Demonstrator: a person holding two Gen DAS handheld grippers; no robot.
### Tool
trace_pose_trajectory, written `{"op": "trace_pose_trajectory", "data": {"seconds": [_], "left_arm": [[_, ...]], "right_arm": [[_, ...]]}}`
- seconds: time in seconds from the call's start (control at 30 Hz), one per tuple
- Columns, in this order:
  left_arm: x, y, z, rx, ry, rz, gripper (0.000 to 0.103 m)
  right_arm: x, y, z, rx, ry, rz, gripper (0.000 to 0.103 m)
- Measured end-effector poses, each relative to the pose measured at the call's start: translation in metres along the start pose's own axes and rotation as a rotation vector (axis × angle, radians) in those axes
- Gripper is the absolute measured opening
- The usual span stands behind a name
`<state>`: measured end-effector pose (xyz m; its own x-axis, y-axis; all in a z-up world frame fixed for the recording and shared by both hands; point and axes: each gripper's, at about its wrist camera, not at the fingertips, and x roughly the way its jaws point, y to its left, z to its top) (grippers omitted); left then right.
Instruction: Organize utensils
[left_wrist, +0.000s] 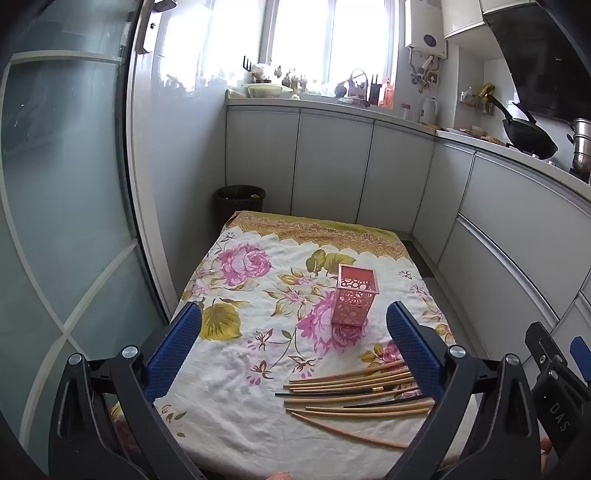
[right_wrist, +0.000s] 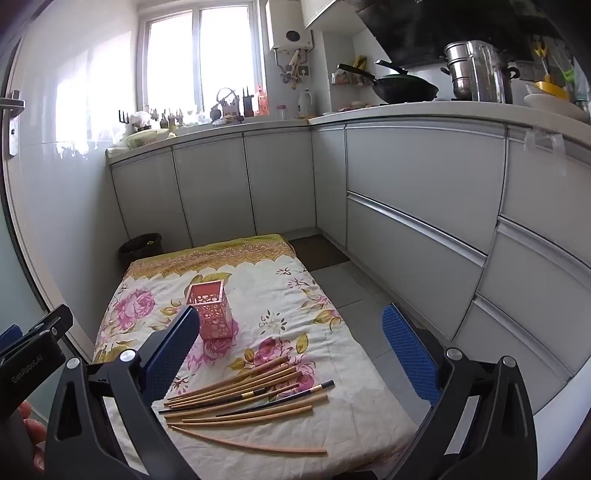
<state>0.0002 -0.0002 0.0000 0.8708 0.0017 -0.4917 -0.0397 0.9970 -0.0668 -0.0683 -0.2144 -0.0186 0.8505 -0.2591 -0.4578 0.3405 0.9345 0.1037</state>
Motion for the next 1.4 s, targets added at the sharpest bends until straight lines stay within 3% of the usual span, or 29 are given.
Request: {"op": "trace_pose_trajectory", "data": {"seconds": [0.63, 0.87, 1.4], "left_arm": [[0.005, -0.001, -0.007, -0.007, 0.022, -0.01, 0.096], [-0.002, -0.002, -0.005, 0.0, -0.009, 0.007, 0.096], [-0.009, -0.002, -0.001, -0.002, -0.016, 0.007, 0.096]], "right_arm": [[0.0, 0.003, 0.002, -0.008, -0.006, 0.001, 0.097], [-0.006, 0.001, 0.007, -0.008, -0.051, -0.013, 0.097], [-0.007, 0.005, 0.007, -0.018, -0.047, -0.007, 0.097]]}}
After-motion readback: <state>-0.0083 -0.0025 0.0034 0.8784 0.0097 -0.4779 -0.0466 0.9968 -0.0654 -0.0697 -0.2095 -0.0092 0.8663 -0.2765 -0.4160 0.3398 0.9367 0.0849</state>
